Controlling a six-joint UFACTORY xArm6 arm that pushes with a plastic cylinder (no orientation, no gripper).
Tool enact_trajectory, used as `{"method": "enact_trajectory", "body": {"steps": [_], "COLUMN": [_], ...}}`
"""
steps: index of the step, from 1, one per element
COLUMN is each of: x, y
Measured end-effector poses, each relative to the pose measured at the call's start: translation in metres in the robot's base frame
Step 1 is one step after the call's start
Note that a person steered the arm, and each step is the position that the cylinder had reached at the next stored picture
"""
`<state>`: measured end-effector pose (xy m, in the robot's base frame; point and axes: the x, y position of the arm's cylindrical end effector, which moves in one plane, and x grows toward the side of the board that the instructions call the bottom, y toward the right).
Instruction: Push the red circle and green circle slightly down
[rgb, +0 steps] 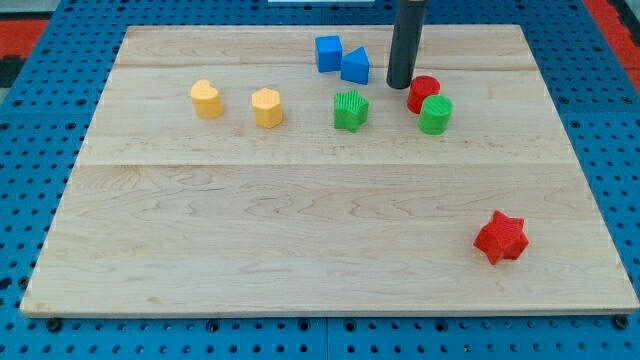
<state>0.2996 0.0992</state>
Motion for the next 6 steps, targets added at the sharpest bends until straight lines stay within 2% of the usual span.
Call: {"method": "enact_trajectory", "body": {"steps": [1,2,6], "x": [-0.031,-0.030,0.112], "y": [0.004,0.038,0.022]}}
